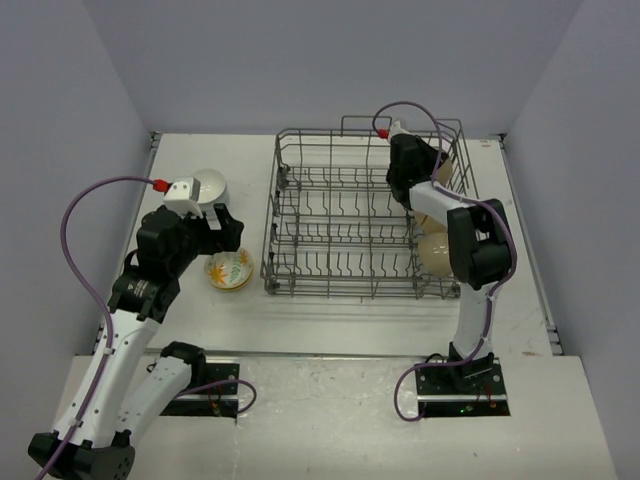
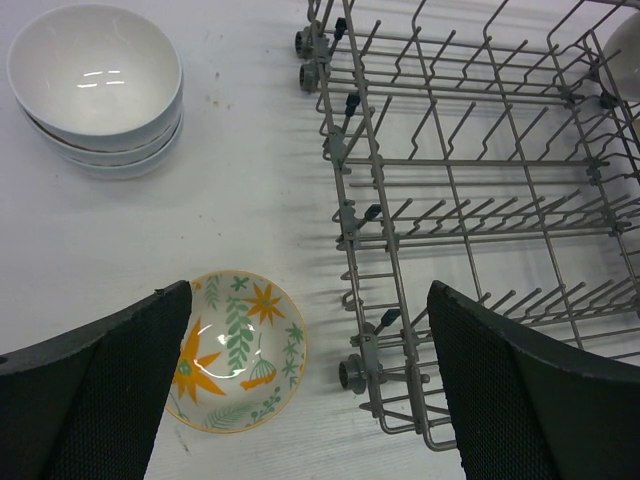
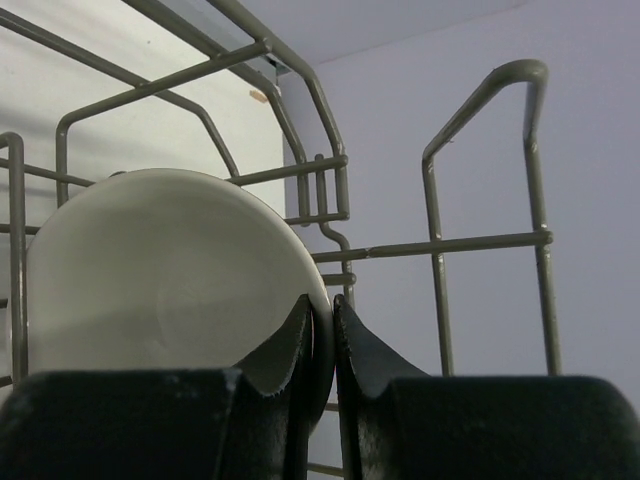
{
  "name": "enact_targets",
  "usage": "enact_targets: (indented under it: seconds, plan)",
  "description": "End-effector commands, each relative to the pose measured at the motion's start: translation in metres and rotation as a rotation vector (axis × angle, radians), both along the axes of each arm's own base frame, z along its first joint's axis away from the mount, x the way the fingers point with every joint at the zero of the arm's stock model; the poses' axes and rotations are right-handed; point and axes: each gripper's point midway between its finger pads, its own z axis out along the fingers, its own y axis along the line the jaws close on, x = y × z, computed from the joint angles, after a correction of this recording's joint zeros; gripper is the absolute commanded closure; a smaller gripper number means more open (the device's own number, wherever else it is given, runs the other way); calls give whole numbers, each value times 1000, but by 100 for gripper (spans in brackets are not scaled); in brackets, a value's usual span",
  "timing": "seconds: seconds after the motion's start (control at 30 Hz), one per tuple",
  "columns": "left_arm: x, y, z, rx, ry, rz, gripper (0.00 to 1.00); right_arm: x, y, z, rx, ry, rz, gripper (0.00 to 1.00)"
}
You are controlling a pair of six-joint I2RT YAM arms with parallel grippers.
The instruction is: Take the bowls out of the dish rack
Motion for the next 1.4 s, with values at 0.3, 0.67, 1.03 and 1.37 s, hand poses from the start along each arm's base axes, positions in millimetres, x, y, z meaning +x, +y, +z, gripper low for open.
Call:
enact_targets:
  seconds: [0.3,0.67,1.03,1.37]
  plan:
    - [3,0,11,7,-54,-4,0,-7,-10,108,-173,-266,-59,100]
    - [5,5,11,11,-51,29,0,-16,10,159,-144,-354,-30,100]
    - [13,3,20,-4,-44,38,0,-39,48,177,484,-383,135,100]
    - [47,-89,128,-243,-104,-153,0,-102,132,181,1093,-332,382,100]
